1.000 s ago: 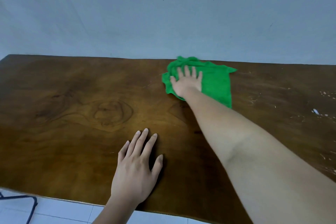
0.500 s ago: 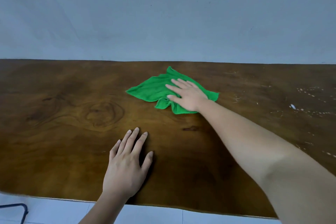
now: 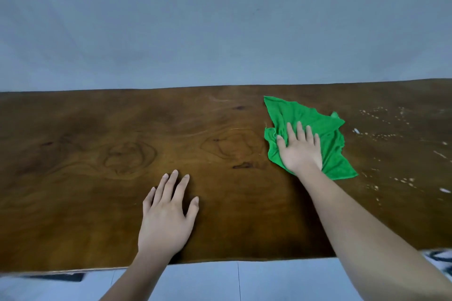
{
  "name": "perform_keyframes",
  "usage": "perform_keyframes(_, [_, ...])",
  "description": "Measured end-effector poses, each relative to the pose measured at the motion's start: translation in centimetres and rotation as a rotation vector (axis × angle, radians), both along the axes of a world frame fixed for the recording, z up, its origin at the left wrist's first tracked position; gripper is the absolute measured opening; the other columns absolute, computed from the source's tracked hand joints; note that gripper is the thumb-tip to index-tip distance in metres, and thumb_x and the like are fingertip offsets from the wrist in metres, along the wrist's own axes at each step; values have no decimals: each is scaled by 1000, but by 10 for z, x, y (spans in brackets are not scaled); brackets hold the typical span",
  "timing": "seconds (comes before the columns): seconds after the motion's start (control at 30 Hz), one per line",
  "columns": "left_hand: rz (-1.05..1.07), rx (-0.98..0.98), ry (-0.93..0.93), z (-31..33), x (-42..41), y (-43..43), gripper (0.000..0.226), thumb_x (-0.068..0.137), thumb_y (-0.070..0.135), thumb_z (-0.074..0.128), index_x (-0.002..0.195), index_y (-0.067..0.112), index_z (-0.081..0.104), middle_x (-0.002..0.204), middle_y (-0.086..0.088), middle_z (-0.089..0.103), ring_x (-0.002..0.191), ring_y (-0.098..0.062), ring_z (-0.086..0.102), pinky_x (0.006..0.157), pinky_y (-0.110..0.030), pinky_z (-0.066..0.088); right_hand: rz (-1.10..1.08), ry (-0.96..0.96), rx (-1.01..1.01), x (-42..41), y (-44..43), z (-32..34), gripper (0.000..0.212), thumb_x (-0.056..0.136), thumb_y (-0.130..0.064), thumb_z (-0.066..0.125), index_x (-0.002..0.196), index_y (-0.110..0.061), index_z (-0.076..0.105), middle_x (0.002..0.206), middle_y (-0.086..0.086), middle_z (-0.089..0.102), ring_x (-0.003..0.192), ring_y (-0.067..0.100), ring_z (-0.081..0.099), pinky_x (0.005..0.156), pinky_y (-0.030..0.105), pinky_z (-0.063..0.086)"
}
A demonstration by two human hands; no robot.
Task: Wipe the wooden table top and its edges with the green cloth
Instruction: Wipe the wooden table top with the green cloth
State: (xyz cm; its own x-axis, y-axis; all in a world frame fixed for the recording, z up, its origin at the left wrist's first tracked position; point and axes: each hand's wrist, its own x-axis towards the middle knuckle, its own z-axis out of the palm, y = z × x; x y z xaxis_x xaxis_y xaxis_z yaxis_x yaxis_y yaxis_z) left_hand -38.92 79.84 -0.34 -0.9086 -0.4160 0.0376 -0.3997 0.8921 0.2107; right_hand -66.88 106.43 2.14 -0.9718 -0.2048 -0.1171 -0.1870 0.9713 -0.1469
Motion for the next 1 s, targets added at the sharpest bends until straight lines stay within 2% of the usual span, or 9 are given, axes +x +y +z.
perform_keyframes(0.17, [-26,26,16,2,1,0,83,103,81,1,174,41,22,184,9,16,171,-17,7,138,-49,11,283,4,1,96,-53,-12,81,105,-75,-10,176,-36,-7,183,-7,-18,171,26,-17,139,53,-5])
perform_keyframes(0.23, [-35,32,15,3,2,0,81,105,79,3,173,40,24,184,8,17,171,-17,7,138,-49,14,416,16,5,121,-63,-15,77,108,-71,-8,177,-37,-5,183,-9,-17,171,22,-18,139,51,-6])
perform_keyframes(0.37, [-43,37,9,4,3,-1,79,107,76,5,173,39,27,184,6,19,171,-18,9,137,-49,16,605,18,-17,132,-65,-12,66,117,-60,6,178,-35,3,185,-12,-9,171,15,-17,140,46,-3])
perform_keyframes(0.53, [-32,30,9,-1,3,-2,77,107,76,8,172,40,28,184,8,19,171,-17,8,138,-49,12,847,-14,-35,114,-100,-7,65,117,-62,9,177,-38,8,184,-17,-7,170,9,-18,139,42,-8])
perform_keyframes(0.7, [3,-14,5,-2,4,0,79,108,75,9,172,36,31,184,10,17,171,-12,0,138,-47,7,936,-27,-38,78,-186,-4,63,118,-58,13,177,-37,13,185,-14,-2,171,11,-11,140,44,-4])
perform_keyframes(0.8, [13,-29,7,-2,6,2,77,108,77,8,173,41,24,183,14,14,169,-7,-7,138,-43,2,970,-46,-39,55,-231,-1,64,117,-62,12,177,-40,13,186,-13,-1,172,13,-9,139,46,-3])
perform_keyframes(0.9, [27,-16,15,-2,8,3,73,108,80,10,173,48,17,183,20,5,167,-2,-15,138,-42,2,941,-59,-47,24,-255,4,64,116,-64,12,177,-43,9,186,-10,0,172,16,-7,139,47,-4])
perform_keyframes(1.0, [26,3,15,0,10,2,70,108,79,16,172,51,17,182,24,4,166,1,-14,138,-41,3,882,-63,-59,-15,-253,9,64,116,-64,11,177,-44,7,187,-8,1,173,18,-6,139,47,-4])
